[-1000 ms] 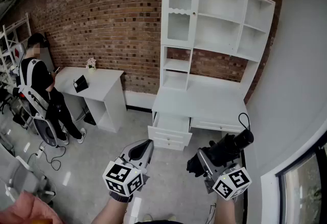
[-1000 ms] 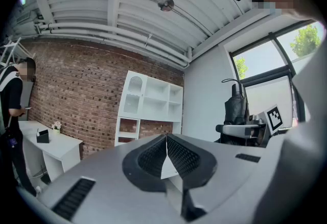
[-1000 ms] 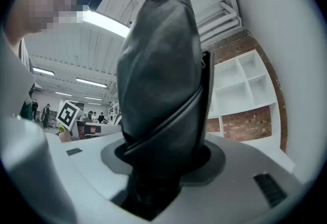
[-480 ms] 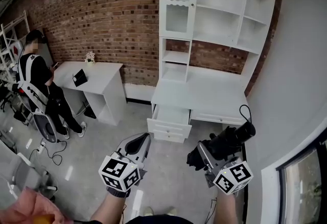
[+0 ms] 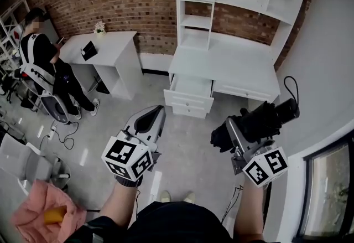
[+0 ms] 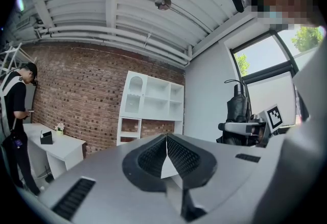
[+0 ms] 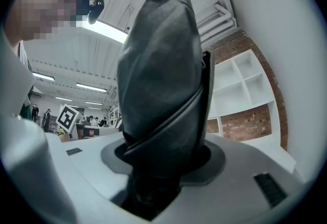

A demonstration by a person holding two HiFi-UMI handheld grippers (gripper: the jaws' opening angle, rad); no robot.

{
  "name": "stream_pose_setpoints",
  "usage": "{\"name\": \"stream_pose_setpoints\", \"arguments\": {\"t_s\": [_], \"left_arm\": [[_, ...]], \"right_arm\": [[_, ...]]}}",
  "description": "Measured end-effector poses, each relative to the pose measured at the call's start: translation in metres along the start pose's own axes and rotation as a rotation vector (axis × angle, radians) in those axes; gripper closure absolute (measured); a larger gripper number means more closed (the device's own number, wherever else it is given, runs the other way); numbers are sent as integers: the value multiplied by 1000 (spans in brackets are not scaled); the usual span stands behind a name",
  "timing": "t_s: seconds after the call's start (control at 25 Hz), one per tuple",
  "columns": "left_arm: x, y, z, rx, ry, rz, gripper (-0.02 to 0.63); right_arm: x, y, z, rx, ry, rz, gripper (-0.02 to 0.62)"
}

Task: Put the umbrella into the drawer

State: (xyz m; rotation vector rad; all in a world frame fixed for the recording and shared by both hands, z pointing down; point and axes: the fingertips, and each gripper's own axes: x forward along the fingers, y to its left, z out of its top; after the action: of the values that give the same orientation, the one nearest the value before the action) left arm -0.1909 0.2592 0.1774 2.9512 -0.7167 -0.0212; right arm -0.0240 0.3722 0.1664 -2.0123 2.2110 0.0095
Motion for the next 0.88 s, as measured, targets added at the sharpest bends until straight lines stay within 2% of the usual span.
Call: {"name": "stream_pose_setpoints", "arguments": {"t_s": [0.52, 0.88], "left_arm": [[14, -36, -7, 17, 11, 26, 597], [35, -37, -11, 25, 15, 19, 597]], "right_arm": [[-22, -28, -4, 22, -1, 33, 393], [-20, -45, -12, 31, -3, 24, 393]]}}
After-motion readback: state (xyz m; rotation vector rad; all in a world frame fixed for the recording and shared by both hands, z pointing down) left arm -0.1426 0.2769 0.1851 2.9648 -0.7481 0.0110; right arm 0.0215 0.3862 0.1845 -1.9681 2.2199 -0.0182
